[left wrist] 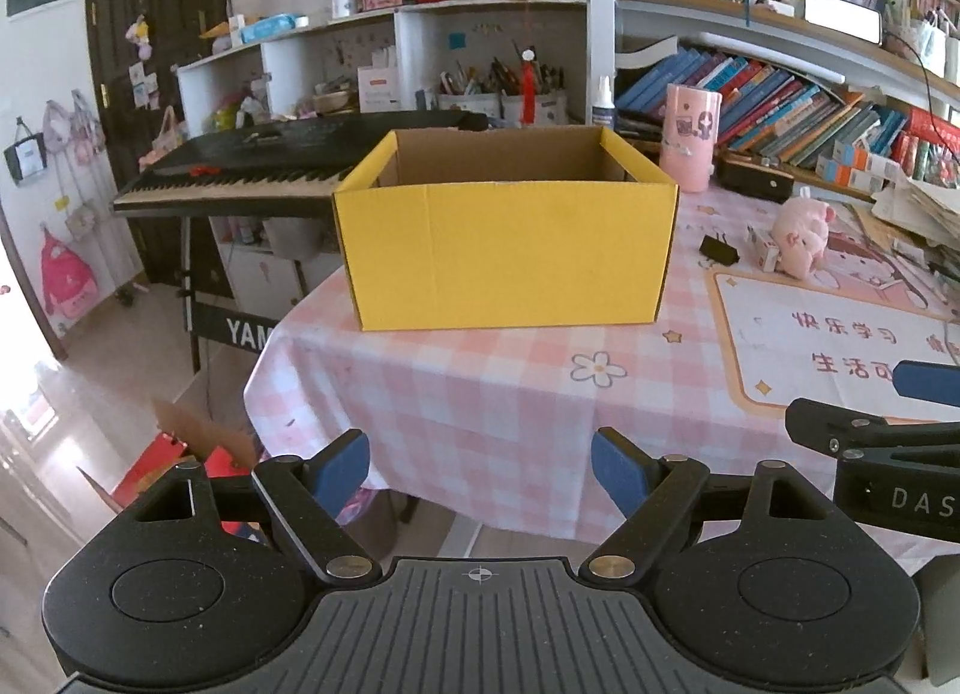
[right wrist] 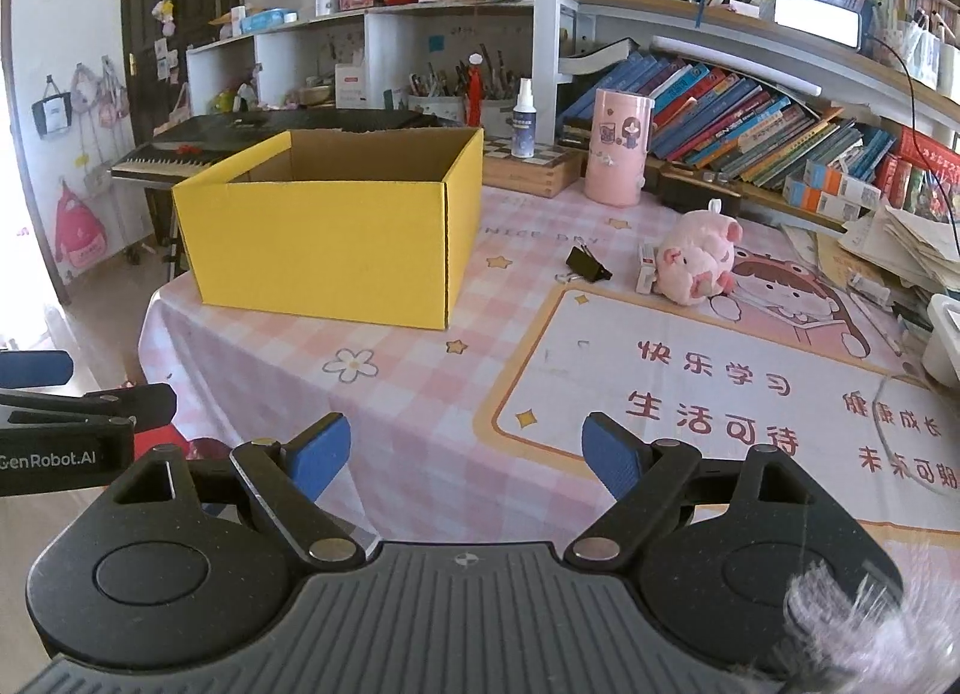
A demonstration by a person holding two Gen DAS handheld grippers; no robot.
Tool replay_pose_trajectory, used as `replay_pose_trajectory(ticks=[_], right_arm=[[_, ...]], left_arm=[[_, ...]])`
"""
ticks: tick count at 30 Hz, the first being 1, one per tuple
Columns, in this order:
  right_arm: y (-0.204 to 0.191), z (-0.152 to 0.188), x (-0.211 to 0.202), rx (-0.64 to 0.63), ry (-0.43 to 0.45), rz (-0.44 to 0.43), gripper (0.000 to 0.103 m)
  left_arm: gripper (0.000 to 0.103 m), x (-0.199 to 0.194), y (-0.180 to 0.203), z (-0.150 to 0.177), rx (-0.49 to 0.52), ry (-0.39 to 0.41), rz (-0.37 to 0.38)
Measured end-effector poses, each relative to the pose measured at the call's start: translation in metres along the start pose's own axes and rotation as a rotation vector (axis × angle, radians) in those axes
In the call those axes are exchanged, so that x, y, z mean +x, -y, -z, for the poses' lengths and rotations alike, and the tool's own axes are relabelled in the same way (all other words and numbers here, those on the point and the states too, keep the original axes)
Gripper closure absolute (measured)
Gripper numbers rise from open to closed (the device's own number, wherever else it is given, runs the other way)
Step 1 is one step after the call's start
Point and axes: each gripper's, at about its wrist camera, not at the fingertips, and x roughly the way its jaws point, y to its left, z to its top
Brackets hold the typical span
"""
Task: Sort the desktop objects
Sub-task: 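Move both open tools back over the table toward the pink pig plush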
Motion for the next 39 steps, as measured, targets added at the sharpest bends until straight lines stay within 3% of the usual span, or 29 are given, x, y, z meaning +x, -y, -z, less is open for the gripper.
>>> replay_pose_trajectory(ticks=[12, 28, 39], right_arm=[[-0.005, 0.006, -0.007, -0.014, -0.001, 0.006, 0.019], [0.014, 0.018, -0.010, 0.047, -0.045, 0.076, 0.019], [0.050, 0.019, -0.009, 0.099, -0.053, 0.161, 0.019]], left_arm=[[0.016, -0.003, 0.000, 0.003, 0.001, -0.001, 0.009], [0.016, 0.006, 0.022, 0.003, 0.063, -0.023, 0.066], [0.016, 0.023, 0.061, -0.012, 0.126, -0.024, 0.147]])
